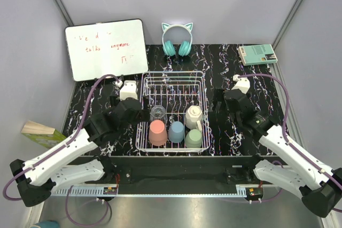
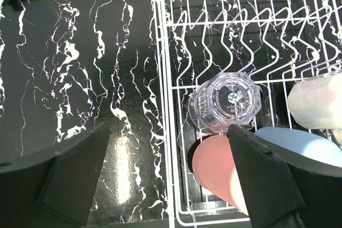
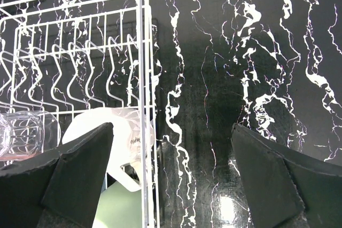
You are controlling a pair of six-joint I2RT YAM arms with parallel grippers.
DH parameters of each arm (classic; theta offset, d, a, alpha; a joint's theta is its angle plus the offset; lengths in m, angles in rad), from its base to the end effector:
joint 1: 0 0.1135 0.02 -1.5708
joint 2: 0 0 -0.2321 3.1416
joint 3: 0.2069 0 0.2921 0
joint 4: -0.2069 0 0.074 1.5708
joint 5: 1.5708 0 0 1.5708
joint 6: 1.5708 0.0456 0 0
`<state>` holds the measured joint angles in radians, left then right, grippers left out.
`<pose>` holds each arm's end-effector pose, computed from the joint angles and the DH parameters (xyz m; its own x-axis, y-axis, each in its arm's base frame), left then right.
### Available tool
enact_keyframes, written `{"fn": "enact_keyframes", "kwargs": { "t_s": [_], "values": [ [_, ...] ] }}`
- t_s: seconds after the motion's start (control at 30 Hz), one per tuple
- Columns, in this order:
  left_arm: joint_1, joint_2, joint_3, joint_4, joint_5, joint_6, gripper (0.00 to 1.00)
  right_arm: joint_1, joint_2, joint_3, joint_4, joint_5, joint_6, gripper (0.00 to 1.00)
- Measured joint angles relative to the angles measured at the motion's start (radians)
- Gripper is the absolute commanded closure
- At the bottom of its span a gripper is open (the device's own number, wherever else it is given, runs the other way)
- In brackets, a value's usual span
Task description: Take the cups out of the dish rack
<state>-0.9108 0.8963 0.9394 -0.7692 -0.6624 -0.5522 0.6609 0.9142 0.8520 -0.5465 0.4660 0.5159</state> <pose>0.1695 -0.1726 0.2940 -0.5254 0.0024 -0.8508 0.0768 0.9961 -0.0446 0.2190 0.1443 0.2739 -0.5196 0.1542 -0.8404 -0.0012 0.9834 0.1812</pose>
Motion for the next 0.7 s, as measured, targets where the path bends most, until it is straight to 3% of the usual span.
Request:
{"fn": "enact_keyframes", "kwargs": {
  "t_s": [0.2, 0.4, 0.7],
  "values": [
    [-0.012, -0.021, -0.002, -0.001, 0.020, -0.010, 0.01, 0.000, -0.005, -0.020, -0.001, 0.000, 0.012, 0.00],
    [-0.132, -0.043, -0.002, -0.002, 0.024, -0.054, 0.01, 0.000, -0.012, -0.029, -0.003, 0.000, 0.023, 0.00],
    [-0.239, 0.081, -0.033, -0.008, 0.003, -0.148, 0.01, 0.000, -0.016, -0.039, -0.004, 0.000, 0.035, 0.00]
  ]
}}
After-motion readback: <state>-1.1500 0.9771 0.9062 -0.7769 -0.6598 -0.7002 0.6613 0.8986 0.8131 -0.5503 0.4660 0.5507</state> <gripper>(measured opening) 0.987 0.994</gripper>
